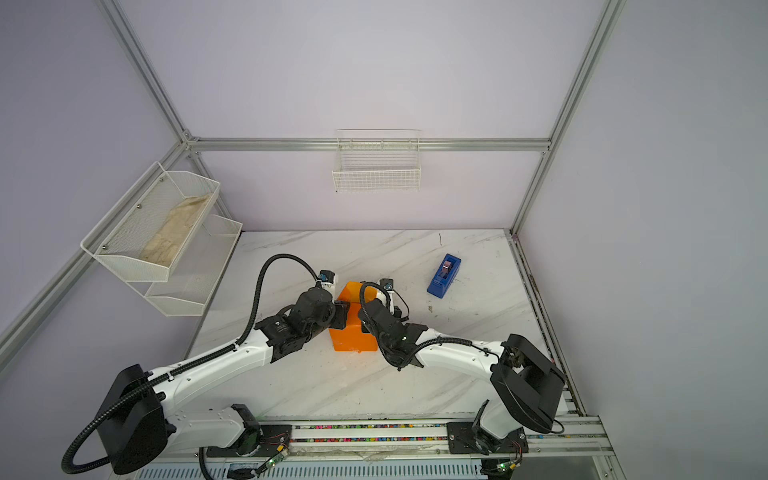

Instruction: Wrap the gift box in paper

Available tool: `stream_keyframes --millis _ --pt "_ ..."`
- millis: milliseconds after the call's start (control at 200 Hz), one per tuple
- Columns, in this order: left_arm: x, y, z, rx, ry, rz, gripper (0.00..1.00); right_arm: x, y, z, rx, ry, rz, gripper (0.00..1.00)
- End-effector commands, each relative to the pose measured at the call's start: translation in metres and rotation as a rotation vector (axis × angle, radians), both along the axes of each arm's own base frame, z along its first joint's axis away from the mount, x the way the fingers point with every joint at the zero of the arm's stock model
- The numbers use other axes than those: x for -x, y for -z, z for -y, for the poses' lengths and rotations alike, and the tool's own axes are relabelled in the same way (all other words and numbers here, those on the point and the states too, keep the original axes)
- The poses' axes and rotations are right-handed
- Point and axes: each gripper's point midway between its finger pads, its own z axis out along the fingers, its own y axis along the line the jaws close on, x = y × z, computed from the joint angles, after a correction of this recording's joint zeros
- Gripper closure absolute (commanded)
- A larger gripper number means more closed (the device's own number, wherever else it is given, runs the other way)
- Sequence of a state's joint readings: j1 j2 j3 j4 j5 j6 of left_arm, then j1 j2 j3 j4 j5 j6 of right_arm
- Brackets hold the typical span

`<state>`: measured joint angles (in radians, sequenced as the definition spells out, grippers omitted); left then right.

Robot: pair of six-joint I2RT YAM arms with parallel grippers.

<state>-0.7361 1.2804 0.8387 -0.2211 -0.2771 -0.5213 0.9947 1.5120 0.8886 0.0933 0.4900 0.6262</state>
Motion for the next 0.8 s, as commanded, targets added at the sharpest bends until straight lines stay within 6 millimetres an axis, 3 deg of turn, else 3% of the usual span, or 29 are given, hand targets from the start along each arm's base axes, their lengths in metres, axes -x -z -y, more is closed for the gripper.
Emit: stream_keyframes --millis 0,150,250,500,700,795 --pt "0.01 0.015 -0.014 -0.016 -0.034 -0.022 0.55 0.009 0.017 -0.001 0.006 -0.015 -0.046 1.0" --pt "0.014 0.002 -0.03 -0.05 -0.067 0.015 0.45 0.01 0.018 0.001 0.004 -0.011 -0.052 1.0" --pt "0.017 0.005 -0.037 -0.059 -0.085 0.016 0.44 0.011 0.019 0.002 0.005 -0.008 -0.056 1.0" --pt "0.022 0.026 -0.02 0.018 -0.032 -0.022 0.45 0.011 0.02 0.0 -0.006 -0.007 -0.064 1.0" --pt "0.021 0.037 -0.024 0.005 -0.054 -0.037 0.65 0.013 0.024 -0.002 -0.049 -0.005 -0.079 1.0" --pt "0.02 0.036 -0.024 0.013 -0.053 -0.022 0.75 0.012 0.024 -0.004 -0.077 0.007 -0.084 0.86"
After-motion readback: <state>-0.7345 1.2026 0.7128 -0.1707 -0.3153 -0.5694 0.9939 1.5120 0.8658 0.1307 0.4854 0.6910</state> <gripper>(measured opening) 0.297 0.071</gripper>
